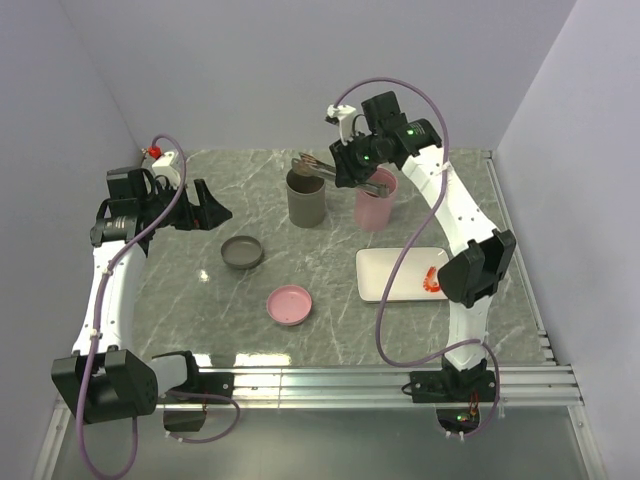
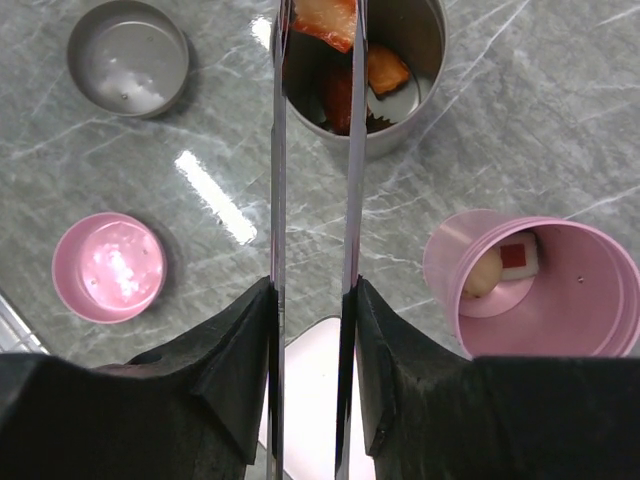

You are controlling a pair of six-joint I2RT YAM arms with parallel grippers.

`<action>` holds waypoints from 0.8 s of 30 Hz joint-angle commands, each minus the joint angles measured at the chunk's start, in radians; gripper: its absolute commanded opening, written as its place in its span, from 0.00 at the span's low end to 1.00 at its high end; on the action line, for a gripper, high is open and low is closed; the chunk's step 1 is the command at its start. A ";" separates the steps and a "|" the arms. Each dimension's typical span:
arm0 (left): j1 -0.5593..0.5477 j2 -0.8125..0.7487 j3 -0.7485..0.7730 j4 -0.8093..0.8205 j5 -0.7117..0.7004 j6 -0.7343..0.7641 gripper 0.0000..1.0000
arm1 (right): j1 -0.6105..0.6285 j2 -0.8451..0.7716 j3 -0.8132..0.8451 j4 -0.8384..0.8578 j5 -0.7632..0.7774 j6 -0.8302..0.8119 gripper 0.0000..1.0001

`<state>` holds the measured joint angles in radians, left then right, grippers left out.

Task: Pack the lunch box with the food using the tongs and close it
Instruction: Place the fake food in the packing box.

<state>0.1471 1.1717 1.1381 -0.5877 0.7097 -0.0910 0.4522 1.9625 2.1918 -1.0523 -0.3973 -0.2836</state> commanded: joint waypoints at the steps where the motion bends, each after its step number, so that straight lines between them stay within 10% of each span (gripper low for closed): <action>1: 0.000 -0.020 0.017 0.037 0.011 -0.001 0.99 | 0.009 -0.007 0.029 0.055 0.026 0.012 0.42; 17: 0.002 -0.018 0.045 0.016 0.002 0.008 0.99 | 0.017 -0.068 0.040 0.025 0.035 0.021 0.54; 24: 0.000 -0.040 0.068 -0.011 -0.010 0.023 0.99 | -0.009 -0.415 -0.356 0.041 0.093 -0.003 0.54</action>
<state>0.1471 1.1671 1.1553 -0.5999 0.7059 -0.0891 0.4583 1.7699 1.9804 -1.0336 -0.3355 -0.2802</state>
